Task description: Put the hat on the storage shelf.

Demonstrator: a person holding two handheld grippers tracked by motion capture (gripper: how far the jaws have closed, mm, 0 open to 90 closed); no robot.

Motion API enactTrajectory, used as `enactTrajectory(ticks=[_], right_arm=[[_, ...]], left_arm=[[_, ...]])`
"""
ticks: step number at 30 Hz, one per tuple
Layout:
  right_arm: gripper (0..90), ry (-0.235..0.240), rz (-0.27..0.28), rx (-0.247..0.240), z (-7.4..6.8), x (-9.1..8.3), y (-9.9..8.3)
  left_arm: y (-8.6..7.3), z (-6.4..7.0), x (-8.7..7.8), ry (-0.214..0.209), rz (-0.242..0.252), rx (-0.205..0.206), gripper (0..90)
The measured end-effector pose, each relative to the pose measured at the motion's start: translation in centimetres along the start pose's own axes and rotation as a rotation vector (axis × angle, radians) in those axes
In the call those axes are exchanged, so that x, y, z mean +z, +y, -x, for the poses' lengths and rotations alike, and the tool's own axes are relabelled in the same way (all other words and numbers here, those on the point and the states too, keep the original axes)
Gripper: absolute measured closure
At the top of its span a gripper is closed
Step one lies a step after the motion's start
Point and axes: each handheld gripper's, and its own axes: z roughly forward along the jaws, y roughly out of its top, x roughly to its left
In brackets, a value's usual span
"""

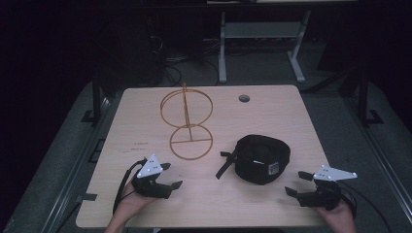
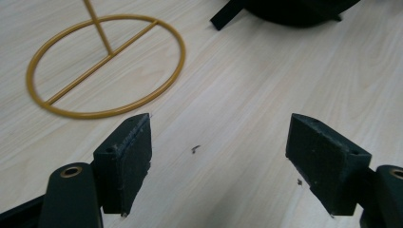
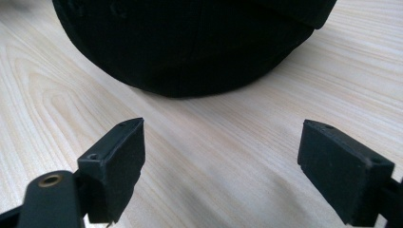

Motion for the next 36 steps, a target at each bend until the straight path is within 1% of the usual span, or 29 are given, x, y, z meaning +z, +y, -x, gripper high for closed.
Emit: enactTrajectory(ticks=[4, 6, 7, 9, 10, 11, 12, 13, 14, 15, 16, 17, 19, 20, 21, 22, 23, 24, 25, 26, 27, 28, 29, 31, 32, 33, 34, 35, 36], right_arm=[[15.6, 0.003, 0.000, 0.003, 0.0, 0.0, 0.0], [15.6, 0.002, 0.003, 0.010, -0.1, 0.0, 0.0], [15.6, 0.000, 0.007, 0.009, -0.1, -0.1, 0.1], [15.6, -0.001, 0.009, 0.013, -0.1, -0.1, 0.1], [15.6, 0.001, 0.015, 0.014, -0.2, -0.1, 0.3], [15.6, -0.002, 0.018, 0.010, -0.2, -0.1, 0.3], [15.6, -0.003, 0.022, 0.013, -0.3, -0.1, 0.4], [15.5, -0.002, 0.024, 0.016, -0.3, -0.1, 0.4], [15.5, -0.001, 0.026, 0.017, -0.4, -0.1, 0.4], [15.5, -0.001, 0.026, 0.017, -0.4, -0.1, 0.4], [15.5, -0.003, 0.026, 0.012, -0.4, -0.1, 0.4], [15.5, -0.003, 0.026, 0.012, -0.4, -0.1, 0.4], [15.5, -0.006, 0.027, 0.016, -0.3, -0.2, 0.3], [15.5, -0.006, 0.030, 0.022, -0.3, -0.3, 0.2], [15.5, -0.006, 0.030, 0.022, -0.3, -0.3, 0.2], [15.5, -0.005, 0.033, 0.023, -0.2, -0.3, 0.2], [15.5, -0.005, 0.033, 0.023, -0.2, -0.3, 0.2], [15.5, -0.003, 0.037, 0.019, -0.2, -0.3, 0.2], [15.5, -0.003, 0.037, 0.019, -0.2, -0.3, 0.2], [15.6, 0.002, 0.038, 0.017, -0.2, -0.3, 0.2], [15.6, 0.002, 0.038, 0.017, -0.2, -0.3, 0.2], [15.5, 0.008, 0.043, 0.027, -0.2, -0.4, 0.3], [15.5, 0.008, 0.043, 0.027, -0.2, -0.4, 0.3], [15.5, 0.016, 0.045, 0.026, -0.2, -0.5, 0.3], [15.5, 0.018, 0.045, 0.023, -0.2, -0.5, 0.3], [15.5, 0.020, 0.043, 0.023, -0.2, -0.5, 0.2], [15.5, 0.023, 0.043, 0.024, -0.2, -0.6, 0.2], [15.5, 0.023, 0.043, 0.024, -0.2, -0.6, 0.2], [15.5, 0.024, 0.047, 0.025, -0.1, -0.6, 0.2]], left_arm=[[0.1, 0.1, 0.1, -0.010, -0.003, 0.002, 23.8], [0.3, 0.2, 0.1, -0.021, -0.001, 0.003, 23.7], [0.4, 0.3, 0.1, -0.026, 0.002, -0.003, 23.7], [0.6, 0.5, 0.0, -0.031, 0.007, 0.002, 23.7], [1.2, 0.8, -0.1, -0.046, 0.014, 0.013, 23.7], [1.2, 0.8, -0.1, -0.046, 0.014, 0.013, 23.7], [1.7, 1.2, -0.1, -0.066, 0.009, 0.016, 23.6], [1.7, 1.2, -0.1, -0.066, 0.009, 0.016, 23.6], [2.4, 1.5, -0.1, -0.077, 0.010, 0.033, 23.6], [2.4, 1.5, -0.1, -0.077, 0.010, 0.033, 23.6], [3.0, 1.8, -0.1, -0.091, 0.010, 0.038, 23.4], [3.0, 1.8, -0.1, -0.091, 0.010, 0.038, 23.3], [3.9, 2.1, -0.1, -0.106, 0.006, 0.039, 22.6], [4.7, 2.4, 0.0, -0.125, 0.003, 0.046, 22.0], [4.7, 2.4, 0.0, -0.125, 0.003, 0.046, 21.6], [5.7, 2.8, 0.0, -0.133, -0.016, 0.071, 21.4], [5.7, 2.8, 0.0, -0.133, -0.016, 0.071, 21.1], [6.6, 3.1, 0.2, -0.150, -0.021, 0.084, 21.1], [6.6, 3.1, 0.2, -0.150, -0.021, 0.084, 21.1], [7.5, 3.5, 0.4, -0.159, -0.030, 0.105, 21.1], [7.5, 3.5, 0.4, -0.159, -0.030, 0.105, 21.1], [8.3, 3.8, 0.6, -0.172, -0.035, 0.117, 21.1], [8.3, 3.8, 0.6, -0.172, -0.035, 0.117, 21.1], [9.2, 4.1, 0.9, -0.182, -0.041, 0.135, 21.1], [10.0, 4.5, 1.3, -0.200, -0.041, 0.140, 21.1], [10.0, 4.5, 1.3, -0.200, -0.041, 0.140, 21.1], [10.9, 5.0, 1.7, -0.221, -0.035, 0.148, 21.2], [10.9, 5.0, 1.7, -0.221, -0.035, 0.148, 21.1], [11.2, 5.2, 2.0, -0.227, -0.040, 0.150, 21.1]])
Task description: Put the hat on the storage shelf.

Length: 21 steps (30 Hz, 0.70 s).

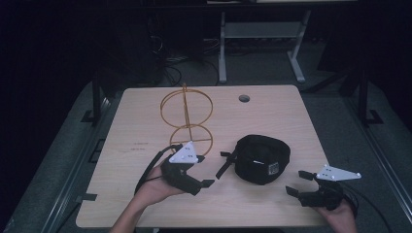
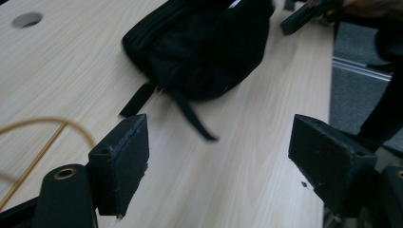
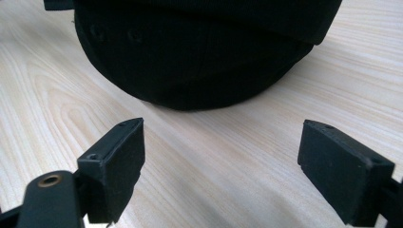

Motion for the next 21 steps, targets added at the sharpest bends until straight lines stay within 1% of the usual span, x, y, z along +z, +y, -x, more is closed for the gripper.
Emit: enactTrajectory(ticks=[1, 2, 3, 4, 5, 7, 8, 9, 12, 13, 14, 15, 17, 18, 19, 21], right_arm=[[15.5, 0.003, 0.008, 0.004, 0.1, -0.1, 0.0], [15.5, 0.004, 0.008, 0.005, 0.1, -0.2, 0.0], [15.5, 0.004, 0.008, 0.005, 0.1, -0.2, 0.0], [15.4, 0.005, 0.009, 0.003, 0.2, -0.2, 0.0], [15.2, 0.007, 0.007, 0.002, 0.2, -0.2, 0.0], [15.2, 0.007, 0.006, 0.001, 0.3, -0.3, 0.0], [15.1, 0.007, 0.009, 0.004, 0.3, -0.3, 0.0], [15.0, 0.007, 0.013, 0.004, 0.4, -0.4, -0.1], [15.0, 0.008, 0.016, 0.006, 0.4, -0.4, -0.1], [15.0, 0.008, 0.016, 0.006, 0.4, -0.4, -0.1], [14.9, 0.007, 0.018, 0.007, 0.5, -0.5, -0.1], [14.9, 0.007, 0.018, 0.007, 0.5, -0.5, -0.1], [14.9, 0.007, 0.023, 0.010, 0.5, -0.5, -0.1], [14.9, 0.007, 0.023, 0.010, 0.5, -0.5, -0.1], [14.9, 0.008, 0.023, 0.010, 0.4, -0.5, -0.1], [14.9, 0.010, 0.023, 0.009, 0.4, -0.5, -0.1]], left_arm=[[0.4, 0.1, 0.3, -0.004, -0.004, 0.007, 21.1], [1.1, 0.2, 1.0, -0.013, -0.017, 0.024, 21.2], [1.1, 0.2, 1.0, -0.013, -0.017, 0.024, 21.1], [1.4, 0.3, 1.3, -0.015, -0.026, 0.032, 21.1], [2.0, 0.4, 1.9, -0.027, -0.036, 0.039, 21.2], [2.3, 0.4, 2.2, -0.032, -0.041, 0.043, 21.3], [2.9, 0.4, 2.9, -0.041, -0.055, 0.049, 21.3], [3.1, 0.4, 3.2, -0.047, -0.060, 0.053, 21.3], [4.0, 0.4, 4.1, -0.061, -0.055, 0.060, 21.2], [4.0, 0.4, 4.1, -0.061, -0.055, 0.060, 21.2], [4.5, 0.4, 4.6, -0.071, -0.058, 0.073, 21.2], [4.5, 0.4, 4.6, -0.071, -0.058, 0.073, 21.2], [5.3, 0.4, 5.6, -0.081, -0.077, 0.085, 21.5], [5.3, 0.4, 5.6, -0.081, -0.077, 0.085, 21.8], [5.7, 0.3, 6.1, -0.089, -0.084, 0.089, 21.8], [5.9, 0.3, 6.4, -0.097, -0.083, 0.086, 22.4]])
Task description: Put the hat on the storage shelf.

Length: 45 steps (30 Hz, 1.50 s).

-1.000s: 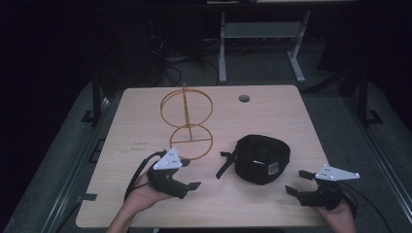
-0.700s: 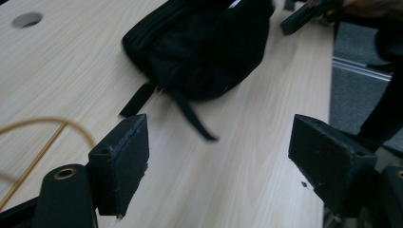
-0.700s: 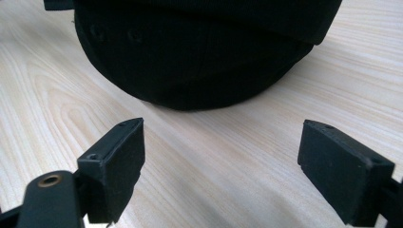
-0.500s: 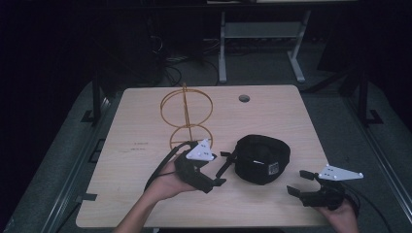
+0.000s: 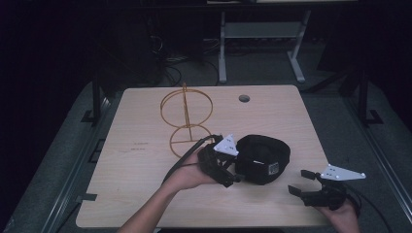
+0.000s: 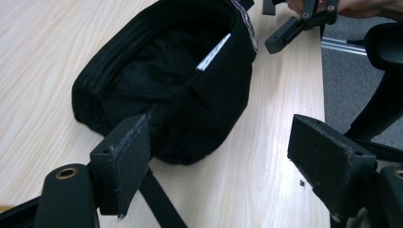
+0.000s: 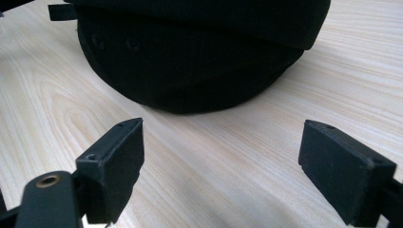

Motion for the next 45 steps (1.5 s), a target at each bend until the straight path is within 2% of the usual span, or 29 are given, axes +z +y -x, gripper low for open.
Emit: enactTrajectory(ticks=[8, 12, 13, 17, 24, 31, 36, 39, 41, 45], right_arm=[[15.1, 0.014, 0.005, -0.001, 0.1, 0.0, 0.0], [15.1, 0.017, 0.009, -0.003, 0.1, -0.1, 0.0], [15.1, 0.016, 0.010, -0.002, 0.2, -0.1, 0.0], [15.0, 0.015, 0.005, -0.002, 0.2, -0.1, 0.0], [15.1, 0.019, 0.017, 0.003, 0.4, -0.3, -0.1], [15.0, 0.033, 0.018, -0.011, 0.3, -0.3, -0.1], [15.0, 0.043, 0.018, -0.010, 0.3, -0.3, -0.1], [15.2, 0.053, 0.022, -0.016, 0.3, -0.2, -0.1], [15.2, 0.054, 0.023, -0.013, 0.2, -0.2, -0.1], [15.4, 0.067, 0.033, -0.018, 0.0, -0.1, 0.0]], left_arm=[[1.5, -0.5, 1.5, -0.017, -0.011, 0.013, 23.9], [2.0, -0.5, 2.4, -0.036, -0.042, 0.028, 26.1], [2.3, -0.6, 3.0, -0.037, -0.063, 0.039, 26.2], [2.5, -0.7, 3.6, -0.050, -0.062, 0.036, 29.6], [2.5, -0.8, 4.7, -0.062, -0.103, 0.046, 37.9], [2.3, -0.8, 5.8, -0.080, -0.145, 0.065, 51.1], [2.5, -0.6, 6.0, -0.092, -0.143, 0.086, 68.5], [3.1, -0.4, 6.0, -0.095, -0.135, 0.099, 75.9], [3.3, -0.4, 5.9, -0.096, -0.131, 0.104, 77.0], [4.4, -0.9, 5.6, -0.104, -0.094, 0.079, 79.1]])
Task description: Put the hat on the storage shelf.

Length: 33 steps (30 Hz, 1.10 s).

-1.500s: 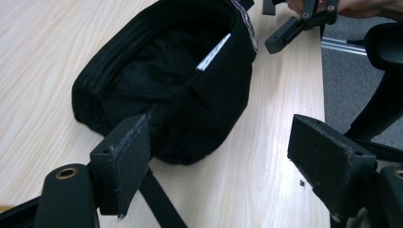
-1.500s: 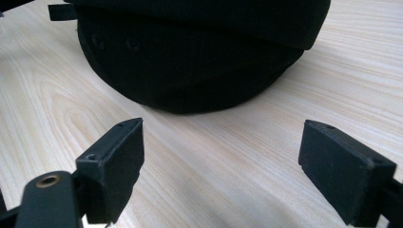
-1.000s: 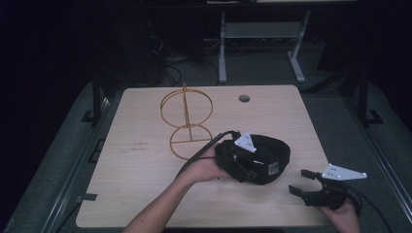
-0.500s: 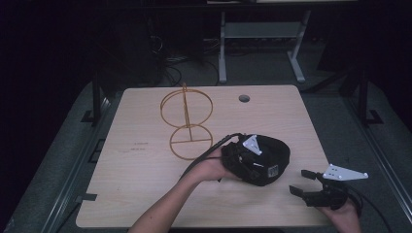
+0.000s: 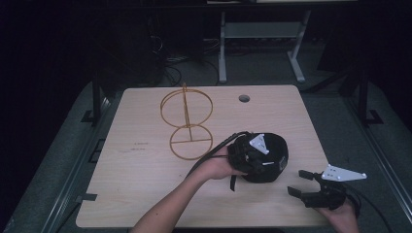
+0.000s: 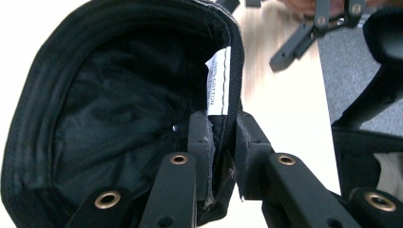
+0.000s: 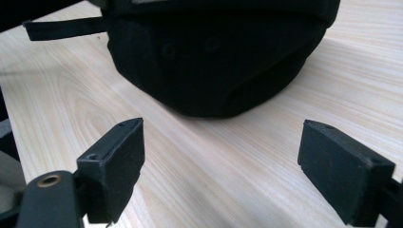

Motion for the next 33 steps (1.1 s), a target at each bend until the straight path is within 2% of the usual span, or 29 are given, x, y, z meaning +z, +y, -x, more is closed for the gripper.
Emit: enactTrajectory(ticks=[8, 10, 13, 17, 23, 26, 29, 30, 31, 33], right_arm=[[15.6, 0.007, 0.040, -0.007, -0.2, -0.1, 0.2], [15.7, 0.003, 0.056, -0.007, -0.3, -0.1, 0.4], [15.7, -0.009, 0.063, -0.023, -0.5, -0.1, 0.6], [15.7, -0.012, 0.104, -0.034, -1.2, 0.3, 1.2], [15.8, -0.010, 0.135, -0.034, -1.6, 0.8, 1.8], [19.2, -0.013, 0.172, -0.028, -1.7, 0.9, 2.0], [21.0, -0.017, 0.187, -0.035, -1.8, 0.8, 2.1], [26.1, -0.033, 0.193, -0.044, -1.8, 0.7, 2.2], [26.1, -0.033, 0.193, -0.044, -1.8, 0.7, 2.2], [36.0, -0.026, 0.205, -0.043, -1.7, 0.6, 2.1]], left_arm=[[1.5, -1.0, -1.3, 0.013, 0.072, -0.045, 80.0], [1.9, -1.4, -1.8, 0.009, 0.104, -0.064, 80.0], [2.2, -1.5, -2.1, 0.005, 0.130, -0.076, 80.3], [2.9, -1.5, -2.7, -0.009, 0.164, -0.089, 80.5], [3.6, -1.3, -3.2, -0.029, 0.192, -0.089, 80.5], [4.3, -0.9, -3.2, -0.058, 0.203, -0.074, 80.5], [4.6, -0.6, -3.1, -0.070, 0.207, -0.060, 80.5], [5.0, -0.2, -3.0, -0.084, 0.210, -0.049, 80.6], [5.0, -0.2, -3.0, -0.084, 0.210, -0.049, 80.6], [5.3, 0.0, -3.0, -0.091, 0.211, -0.039, 80.6]])
